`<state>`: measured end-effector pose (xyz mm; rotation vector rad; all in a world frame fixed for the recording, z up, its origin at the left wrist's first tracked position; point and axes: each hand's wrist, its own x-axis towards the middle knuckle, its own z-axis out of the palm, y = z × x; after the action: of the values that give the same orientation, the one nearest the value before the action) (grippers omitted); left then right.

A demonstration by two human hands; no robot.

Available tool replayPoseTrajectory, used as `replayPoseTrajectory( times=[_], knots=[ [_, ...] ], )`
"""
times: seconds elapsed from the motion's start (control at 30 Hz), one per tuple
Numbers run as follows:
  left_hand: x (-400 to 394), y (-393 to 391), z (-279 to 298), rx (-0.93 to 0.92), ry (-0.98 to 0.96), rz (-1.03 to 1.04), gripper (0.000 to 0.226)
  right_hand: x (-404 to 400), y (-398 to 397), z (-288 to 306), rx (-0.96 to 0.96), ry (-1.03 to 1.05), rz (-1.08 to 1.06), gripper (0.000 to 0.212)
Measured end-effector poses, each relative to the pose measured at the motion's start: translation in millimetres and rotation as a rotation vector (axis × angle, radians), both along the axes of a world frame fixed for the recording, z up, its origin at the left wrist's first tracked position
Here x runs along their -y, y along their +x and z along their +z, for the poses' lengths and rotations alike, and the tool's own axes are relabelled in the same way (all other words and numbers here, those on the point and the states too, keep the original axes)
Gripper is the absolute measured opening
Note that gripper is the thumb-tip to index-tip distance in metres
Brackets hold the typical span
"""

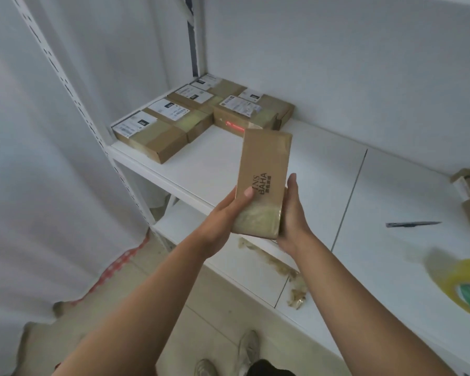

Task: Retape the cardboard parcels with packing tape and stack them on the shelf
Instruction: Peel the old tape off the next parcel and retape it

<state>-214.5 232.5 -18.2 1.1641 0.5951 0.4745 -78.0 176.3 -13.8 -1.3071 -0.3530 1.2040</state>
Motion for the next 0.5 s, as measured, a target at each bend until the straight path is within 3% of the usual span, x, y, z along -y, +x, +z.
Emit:
replayPoseTrajectory(
  times=[0.13, 0.2, 0.3, 0.37, 0.5],
  knots=[
    [-21, 2, 6, -0.085, -0.041, 0.023, 0.047, -33, -2, -9, 0.101, -0.083, -0.091, 0.081],
    [-32, 10, 12, -0.213, 0.024, 0.174, 0.044, -52, 0, -17, 0.154, -0.126, -0.153, 0.086],
    [-41, 30, 20, -0.489, 0.238, 0.483, 0.048, -74, 3, -12, 0.265, -0.147, -0.169, 0.072],
    [-44, 41, 23, -0.642, 0.356, 0.574, 0.054, -86, 7, -10, 0.310, -0.151, -0.149, 0.060],
    [-62, 48, 17, -0.699, 0.401, 0.620, 0.060, -102, 13, -9, 0.380, -0.194, -0.106, 0.052]
  ],
)
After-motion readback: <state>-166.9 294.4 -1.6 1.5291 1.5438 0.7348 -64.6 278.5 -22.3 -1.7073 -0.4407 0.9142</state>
